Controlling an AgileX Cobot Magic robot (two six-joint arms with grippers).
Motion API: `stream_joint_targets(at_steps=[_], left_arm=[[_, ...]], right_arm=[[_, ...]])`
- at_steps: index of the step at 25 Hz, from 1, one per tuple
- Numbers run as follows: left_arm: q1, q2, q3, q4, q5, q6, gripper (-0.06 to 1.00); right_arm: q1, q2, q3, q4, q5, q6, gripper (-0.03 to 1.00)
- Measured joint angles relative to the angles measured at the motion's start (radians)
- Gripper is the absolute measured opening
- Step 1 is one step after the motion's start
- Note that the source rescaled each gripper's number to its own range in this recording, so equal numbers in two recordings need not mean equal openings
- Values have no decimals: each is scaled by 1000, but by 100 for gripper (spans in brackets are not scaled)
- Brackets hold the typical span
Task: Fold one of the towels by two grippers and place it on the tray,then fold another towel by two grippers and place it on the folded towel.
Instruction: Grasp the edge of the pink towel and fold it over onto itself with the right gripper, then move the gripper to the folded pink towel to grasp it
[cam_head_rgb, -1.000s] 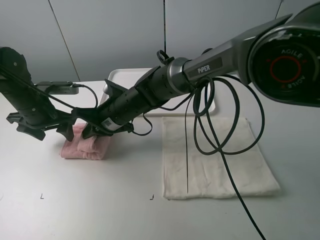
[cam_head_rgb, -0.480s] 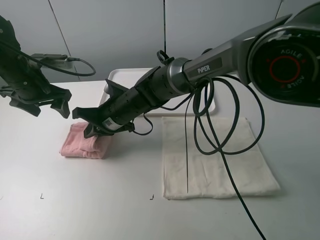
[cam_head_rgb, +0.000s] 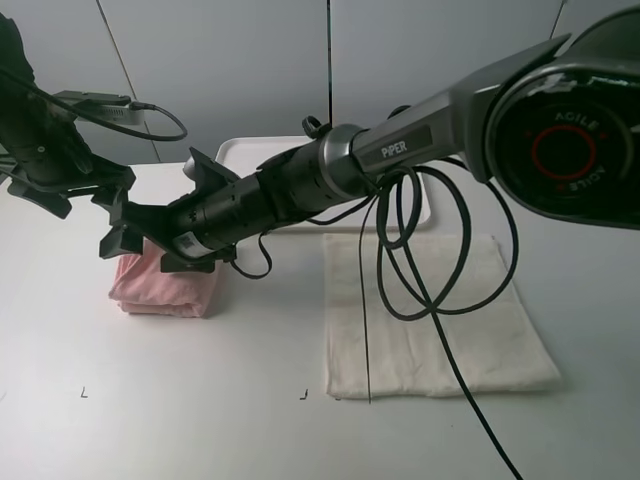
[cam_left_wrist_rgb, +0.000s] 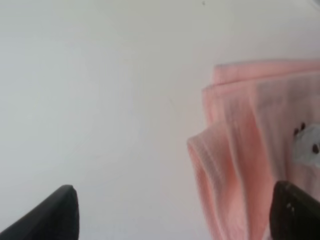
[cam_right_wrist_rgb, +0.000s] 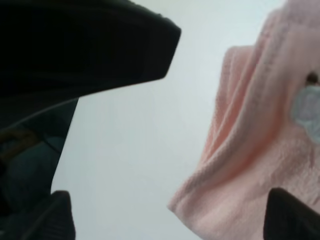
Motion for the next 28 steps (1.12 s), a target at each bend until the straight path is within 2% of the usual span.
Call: stream_joint_targets(at_steps=[3, 6, 9, 11, 12, 14, 18, 25, 27, 28], left_arm=[[0, 0, 0, 2, 0, 1, 98], [0, 0, 0, 2, 2, 2, 98], [0, 0, 0, 2, 4, 2, 98], [0, 0, 0, 2, 6, 2, 98], [0, 0, 0, 2, 7, 2, 98], [0, 0, 0, 2, 10, 2, 98], [0, 0, 0, 2, 12, 2, 98], [0, 0, 0, 0, 13, 2, 98], [0, 0, 0, 0, 13, 2, 98], [0, 0, 0, 0, 13, 2, 98]], right_arm=[[-36, -10, 0, -103, 13, 19, 77], [-79, -45, 0, -292, 15, 104, 75], [-109, -73, 0, -496, 20, 292, 75], [-115, -71, 0, -574, 20, 448, 75], [-115, -61, 0, -590, 20, 488, 75], [-115, -42, 0, -589, 20, 536, 75], [-115, -1, 0, -528, 22, 547, 75], [-113, 33, 0, -367, 3, 454, 75], [-112, 44, 0, -344, 3, 438, 71], [-110, 49, 0, -334, 2, 428, 65]])
